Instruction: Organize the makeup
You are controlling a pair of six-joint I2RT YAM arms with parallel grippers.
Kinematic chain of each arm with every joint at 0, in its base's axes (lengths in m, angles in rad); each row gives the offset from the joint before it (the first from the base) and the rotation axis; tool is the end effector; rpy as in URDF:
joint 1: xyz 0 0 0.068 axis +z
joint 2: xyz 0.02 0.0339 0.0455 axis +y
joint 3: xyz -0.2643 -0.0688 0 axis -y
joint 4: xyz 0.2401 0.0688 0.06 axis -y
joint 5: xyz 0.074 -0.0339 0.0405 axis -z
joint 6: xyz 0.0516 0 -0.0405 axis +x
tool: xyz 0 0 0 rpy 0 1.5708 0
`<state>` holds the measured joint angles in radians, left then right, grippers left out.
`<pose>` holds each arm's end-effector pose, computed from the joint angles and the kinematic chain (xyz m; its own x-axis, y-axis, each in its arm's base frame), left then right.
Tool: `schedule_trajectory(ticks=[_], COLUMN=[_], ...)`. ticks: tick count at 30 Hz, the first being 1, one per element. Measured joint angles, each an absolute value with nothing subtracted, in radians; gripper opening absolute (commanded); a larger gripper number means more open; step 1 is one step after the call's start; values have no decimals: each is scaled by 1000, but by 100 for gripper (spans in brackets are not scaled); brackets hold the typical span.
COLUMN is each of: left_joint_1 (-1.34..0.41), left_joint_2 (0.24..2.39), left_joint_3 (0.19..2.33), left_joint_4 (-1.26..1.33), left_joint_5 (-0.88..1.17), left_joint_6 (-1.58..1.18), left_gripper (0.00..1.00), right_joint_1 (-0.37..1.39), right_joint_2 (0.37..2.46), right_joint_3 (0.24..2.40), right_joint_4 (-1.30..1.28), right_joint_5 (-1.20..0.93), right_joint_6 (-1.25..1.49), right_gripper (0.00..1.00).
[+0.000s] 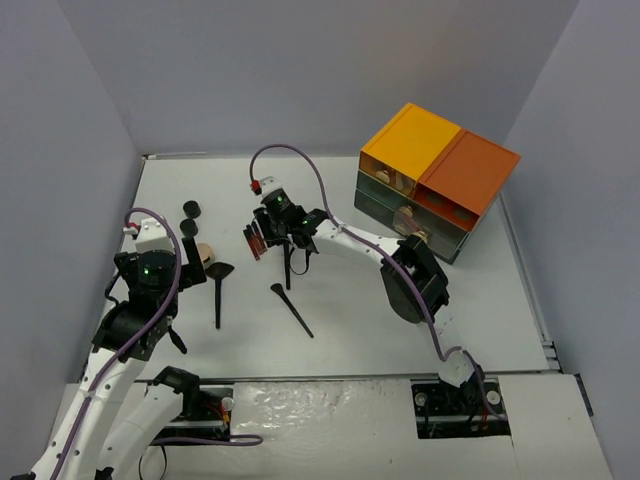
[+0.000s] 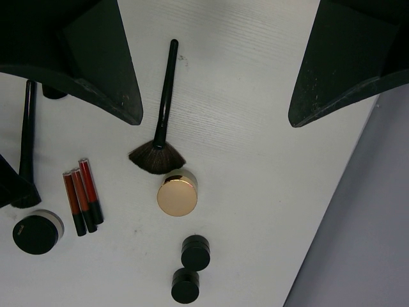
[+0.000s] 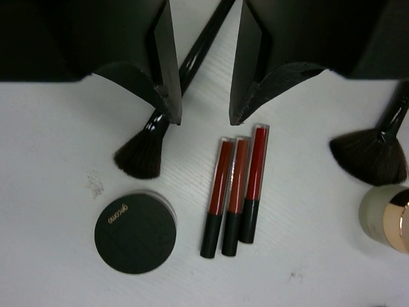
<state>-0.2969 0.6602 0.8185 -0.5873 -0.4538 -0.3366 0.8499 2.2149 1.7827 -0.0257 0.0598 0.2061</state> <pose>0.1485 -0.0218 0.3226 -0.3364 -0.2075 -0.9186 -0.2430 0.9615 -0.1282 0.3551 0.3994 0.2233 -0.4318 -0.1820 -0.8834 -0.6397 0.7523 0.1577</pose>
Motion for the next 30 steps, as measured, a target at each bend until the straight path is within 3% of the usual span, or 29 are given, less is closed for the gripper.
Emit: schedule_trajectory(ticks=[8,27,30], left_joint_1=[-297,-297,-297], left_joint_2=[666,672,672], left_joint_3=[807,806,806], left_joint_4=[-588,-589,-589], left_joint_5=[-453,-448,-447], left_joint_6=[-341,-345,-345], left_gripper=[97,97,97], right_joint_1=[853,853,854], right_joint_2=[2292,2437,2439], right_joint_3=[1803,1867,1866], right_joint_4=[86,150,153], right_joint_5=[47,29,30], right_joint_6=[203,183,182], right_gripper=[26,26,19])
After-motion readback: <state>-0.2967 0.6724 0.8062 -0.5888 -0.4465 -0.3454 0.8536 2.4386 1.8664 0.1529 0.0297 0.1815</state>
